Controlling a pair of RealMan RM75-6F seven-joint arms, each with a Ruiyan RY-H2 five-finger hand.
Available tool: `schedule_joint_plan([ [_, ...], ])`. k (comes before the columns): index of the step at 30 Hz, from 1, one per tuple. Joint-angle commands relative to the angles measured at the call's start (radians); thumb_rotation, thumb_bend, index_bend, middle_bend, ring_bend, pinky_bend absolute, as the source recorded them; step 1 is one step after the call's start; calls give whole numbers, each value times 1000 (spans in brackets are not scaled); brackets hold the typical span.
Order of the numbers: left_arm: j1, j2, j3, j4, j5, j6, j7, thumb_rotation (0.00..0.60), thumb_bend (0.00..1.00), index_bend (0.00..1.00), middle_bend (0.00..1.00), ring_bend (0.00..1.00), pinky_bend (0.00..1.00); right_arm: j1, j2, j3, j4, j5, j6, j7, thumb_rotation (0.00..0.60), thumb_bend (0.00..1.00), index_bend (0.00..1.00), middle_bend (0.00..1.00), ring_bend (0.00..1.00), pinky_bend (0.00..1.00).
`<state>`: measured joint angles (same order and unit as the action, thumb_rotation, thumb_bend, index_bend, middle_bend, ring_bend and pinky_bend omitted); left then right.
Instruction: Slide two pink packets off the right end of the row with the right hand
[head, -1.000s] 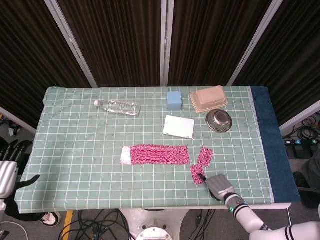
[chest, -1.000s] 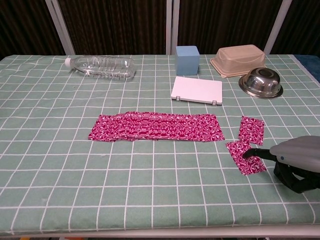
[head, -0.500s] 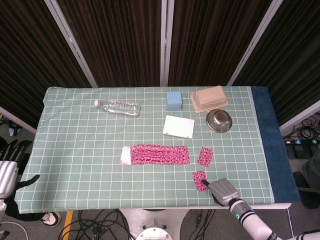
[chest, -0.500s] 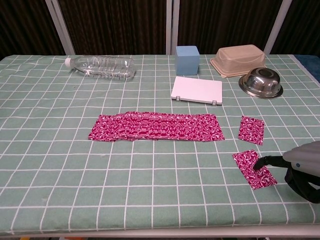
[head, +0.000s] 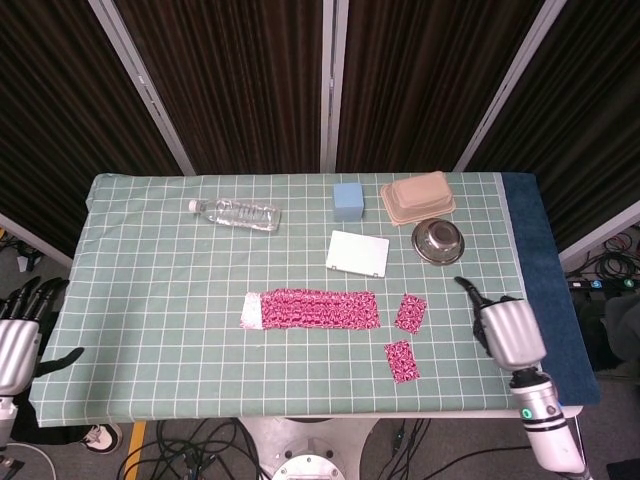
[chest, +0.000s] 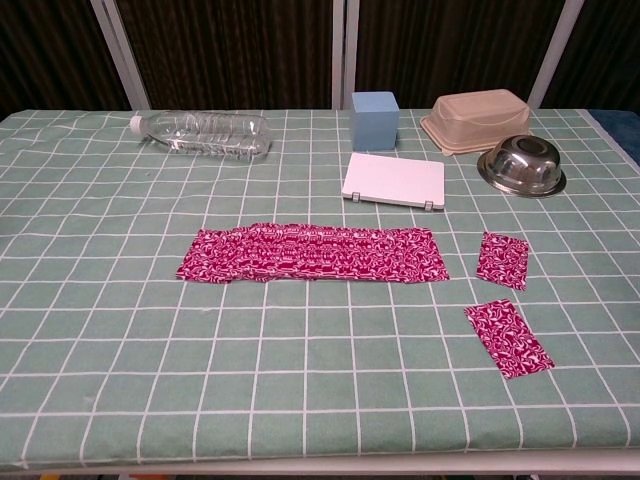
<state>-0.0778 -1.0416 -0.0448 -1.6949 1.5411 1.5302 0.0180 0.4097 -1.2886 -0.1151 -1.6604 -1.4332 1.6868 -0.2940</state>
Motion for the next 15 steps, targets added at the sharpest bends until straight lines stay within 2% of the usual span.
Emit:
schedule_joint_plan([
  [1, -3, 5, -2, -8, 0, -2, 7, 600, 0, 111, 107, 39, 141, -119, 2, 86, 149, -51, 123, 95, 600, 1000, 250, 906, 892, 766],
  [2, -4, 7, -3, -9, -2, -5, 10, 600, 0, 111, 107, 39, 141, -136, 10, 91, 168, -38, 124, 103, 600, 999, 255, 894, 871, 754],
  [3, -5, 7, -3, -9, -4, -6, 11, 600, 0, 111, 107, 39, 141, -147, 19, 87, 176, -27, 111, 108, 600, 952, 256, 840, 806, 719],
  [5, -7, 4, -4, -12, -8, -11, 15, 600, 0, 111, 107, 39, 141, -166, 67, 54, 140, 27, 15, 94, 600, 680, 195, 593, 520, 533],
  [6, -8, 1, -3, -12, -8, -13, 18, 600, 0, 111, 107, 39, 141, -170, 92, 46, 107, 61, -29, 73, 600, 440, 125, 378, 291, 349],
  [7, -9, -2, -3, -12, -8, -15, 22, 600, 0, 111, 107, 39, 141, -171, 113, 43, 77, 86, -63, 56, 600, 272, 63, 210, 135, 194],
  [8, -9, -6, -1, -9, -7, -16, 25, 600, 0, 111, 107, 39, 141, -171, 127, 45, 54, 95, -86, 53, 600, 145, 17, 73, 26, 64],
  [9, -9, -10, 0, -6, -7, -17, 28, 600, 0, 110, 107, 39, 141, -172, 130, 48, 53, 89, -91, 58, 600, 82, 1, 11, 0, 6],
  [10, -9, -14, 2, -3, -8, -19, 31, 600, 0, 111, 107, 39, 141, -175, 127, 51, 61, 79, -89, 63, 600, 61, 0, 0, 0, 0],
  [15, -4, -29, 10, 14, -21, -29, 47, 600, 0, 111, 107, 39, 141, -198, 116, 66, 73, 67, -95, 53, 600, 43, 0, 0, 0, 0],
])
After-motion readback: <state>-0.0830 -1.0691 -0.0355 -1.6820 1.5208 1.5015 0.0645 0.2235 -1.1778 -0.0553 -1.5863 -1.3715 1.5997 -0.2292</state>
